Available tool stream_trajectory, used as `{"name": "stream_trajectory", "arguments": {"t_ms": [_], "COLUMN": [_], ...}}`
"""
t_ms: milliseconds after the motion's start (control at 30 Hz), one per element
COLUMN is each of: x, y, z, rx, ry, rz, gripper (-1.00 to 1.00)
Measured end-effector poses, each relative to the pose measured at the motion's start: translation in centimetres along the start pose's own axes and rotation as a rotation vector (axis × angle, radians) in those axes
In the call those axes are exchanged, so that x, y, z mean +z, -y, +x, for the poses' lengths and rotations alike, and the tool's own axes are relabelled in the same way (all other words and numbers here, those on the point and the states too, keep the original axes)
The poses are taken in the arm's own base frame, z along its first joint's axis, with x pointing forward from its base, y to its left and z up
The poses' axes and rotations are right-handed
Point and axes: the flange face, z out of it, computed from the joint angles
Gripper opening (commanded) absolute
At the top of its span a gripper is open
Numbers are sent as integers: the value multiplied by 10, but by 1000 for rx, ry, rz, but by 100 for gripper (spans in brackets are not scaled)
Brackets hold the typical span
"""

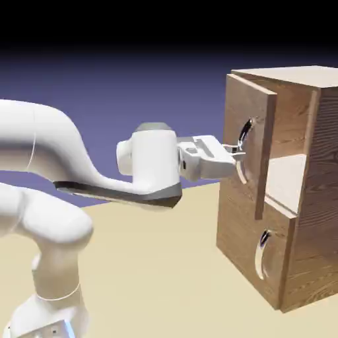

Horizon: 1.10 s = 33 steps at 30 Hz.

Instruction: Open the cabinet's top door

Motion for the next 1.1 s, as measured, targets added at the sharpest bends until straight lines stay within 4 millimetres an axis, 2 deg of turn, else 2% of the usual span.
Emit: {"name": "stream_trajectory", "arguments": {"t_ms": [633,1100], "x": [-76,-126], "y": [40,88], "z": [-40,-88], "rx": [0,0], "ry": [-216,-408], "rz": [-216,-408], "gripper": [-100,-100]}}
